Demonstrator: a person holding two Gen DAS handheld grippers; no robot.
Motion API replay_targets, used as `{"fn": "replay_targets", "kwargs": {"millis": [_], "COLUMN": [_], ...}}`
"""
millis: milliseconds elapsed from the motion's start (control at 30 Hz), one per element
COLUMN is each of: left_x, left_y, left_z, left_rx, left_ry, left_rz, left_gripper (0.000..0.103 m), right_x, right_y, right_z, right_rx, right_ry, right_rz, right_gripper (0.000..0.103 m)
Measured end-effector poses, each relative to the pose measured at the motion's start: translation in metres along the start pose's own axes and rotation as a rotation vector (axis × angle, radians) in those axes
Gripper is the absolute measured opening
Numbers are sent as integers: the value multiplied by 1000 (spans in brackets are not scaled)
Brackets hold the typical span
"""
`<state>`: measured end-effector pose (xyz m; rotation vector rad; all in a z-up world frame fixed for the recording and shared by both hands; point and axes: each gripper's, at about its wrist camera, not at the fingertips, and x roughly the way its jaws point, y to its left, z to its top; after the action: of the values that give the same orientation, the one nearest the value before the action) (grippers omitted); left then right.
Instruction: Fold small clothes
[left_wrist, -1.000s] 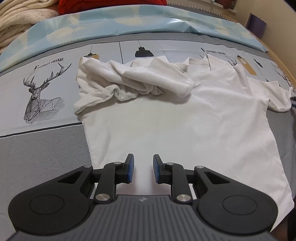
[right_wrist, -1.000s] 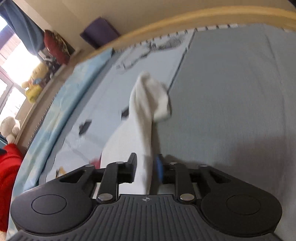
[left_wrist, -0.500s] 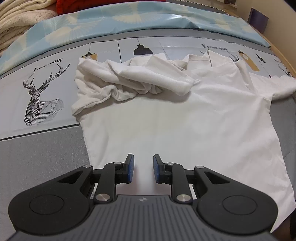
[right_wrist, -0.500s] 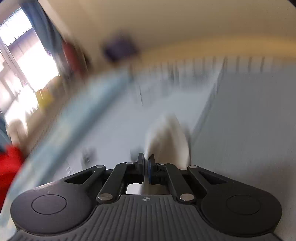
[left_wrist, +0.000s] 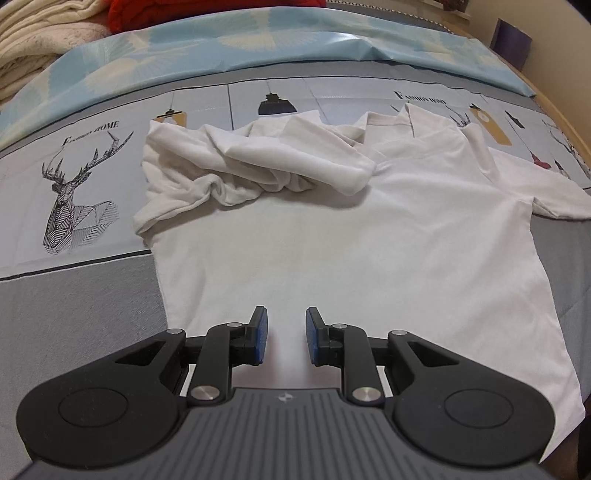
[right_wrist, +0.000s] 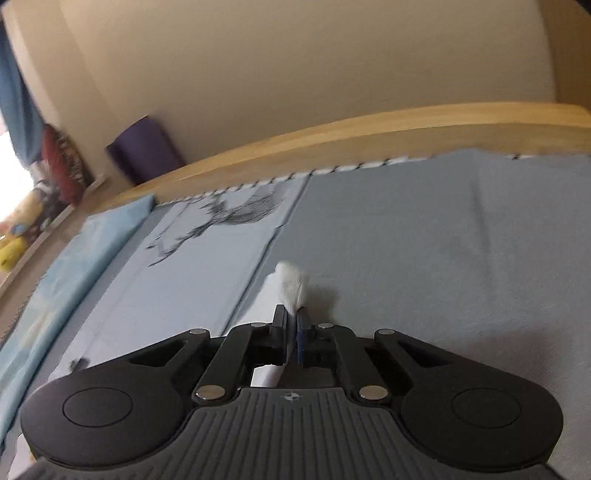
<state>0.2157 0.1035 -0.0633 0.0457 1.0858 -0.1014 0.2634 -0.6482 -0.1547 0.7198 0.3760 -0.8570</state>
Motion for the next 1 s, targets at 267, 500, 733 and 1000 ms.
{"fn": "replay_targets", "kwargs": {"millis": [267, 500, 733, 1000], "left_x": [-11, -22, -38, -61], "left_y": [13, 29, 49, 64], "left_z": [-7, -9, -10, -23], "left_rx": [-13, -37, -147, -203], "left_ry": [-15, -45, -168, -324], "left_rz": [2, 13, 45, 91], "left_gripper": [24, 24, 50, 68], "right_x": [-6, -27, -122, -285], "right_y": [-8, -20, 72, 170], "right_z": [-2, 8, 16, -34], "right_rx": [-71, -46, -168, -405], "right_ry": [-27, -47, -60, 122], "right_rz": [-189, -440, 45, 460], "right_gripper": [30, 38, 38, 48]}}
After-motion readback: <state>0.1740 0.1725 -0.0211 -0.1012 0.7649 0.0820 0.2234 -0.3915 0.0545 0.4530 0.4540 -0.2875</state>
